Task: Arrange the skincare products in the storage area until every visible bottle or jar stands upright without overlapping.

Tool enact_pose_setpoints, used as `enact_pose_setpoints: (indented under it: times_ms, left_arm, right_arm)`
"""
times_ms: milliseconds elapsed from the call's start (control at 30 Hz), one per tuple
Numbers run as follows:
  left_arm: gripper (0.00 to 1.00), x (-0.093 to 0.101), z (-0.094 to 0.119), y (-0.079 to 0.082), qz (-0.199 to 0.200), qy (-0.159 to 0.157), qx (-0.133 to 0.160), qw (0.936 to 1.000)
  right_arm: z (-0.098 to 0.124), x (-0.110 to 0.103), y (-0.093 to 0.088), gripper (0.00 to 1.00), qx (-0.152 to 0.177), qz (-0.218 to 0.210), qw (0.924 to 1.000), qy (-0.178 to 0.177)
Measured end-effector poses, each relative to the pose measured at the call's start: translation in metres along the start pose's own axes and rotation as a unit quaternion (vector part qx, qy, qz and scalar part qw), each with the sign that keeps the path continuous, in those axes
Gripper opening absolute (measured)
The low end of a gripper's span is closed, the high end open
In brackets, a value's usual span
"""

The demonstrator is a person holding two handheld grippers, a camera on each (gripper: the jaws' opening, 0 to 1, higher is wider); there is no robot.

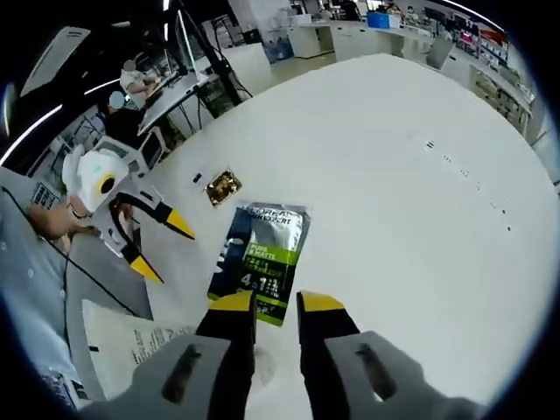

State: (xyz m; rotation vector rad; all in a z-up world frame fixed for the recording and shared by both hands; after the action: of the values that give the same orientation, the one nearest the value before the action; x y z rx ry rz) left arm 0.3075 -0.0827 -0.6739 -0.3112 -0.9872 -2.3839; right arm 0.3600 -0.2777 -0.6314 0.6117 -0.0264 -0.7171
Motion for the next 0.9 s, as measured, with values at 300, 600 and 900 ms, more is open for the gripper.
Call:
enact_pose_setpoints:
  times_ms: [300, 600, 900]
  left_arm:
    - [0.35, -0.01, -0.021, 0.001, 0.094, 0.005, 0.003, 0.9956]
    - [0.34, -0.013, -0.025, 0.0, 0.14, 0.008, 0.019, 0.99]
    - [0.3, -0.021, -0.031, 0.003, 0.168, 0.006, 0.026, 0.9855]
  right_arm:
    - [-0.034, 0.002, -0.007, 0.16, -0.035, 0.001, 0.9987, 0.036]
    - [-0.057, 0.009, -0.013, 0.15, -0.083, 0.024, 0.9953, 0.042]
    - [-0.068, 0.004, -0.013, 0.15, -0.089, 0.02, 0.9934, 0.069]
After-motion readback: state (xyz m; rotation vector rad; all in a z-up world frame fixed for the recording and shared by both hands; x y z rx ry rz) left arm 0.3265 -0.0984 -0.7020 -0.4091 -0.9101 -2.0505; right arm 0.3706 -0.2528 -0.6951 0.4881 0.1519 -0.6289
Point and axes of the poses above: the point that each gripper's makers call its tool centre point, and the gripper's own axes: z roughly backward along the fingers, x roughly to its right, y roughly out of its top, the point moved 5 cm from there along z, roughly backward along the fingers, and after that the axes turned 12 degrees about z, right-handed, at the moved point
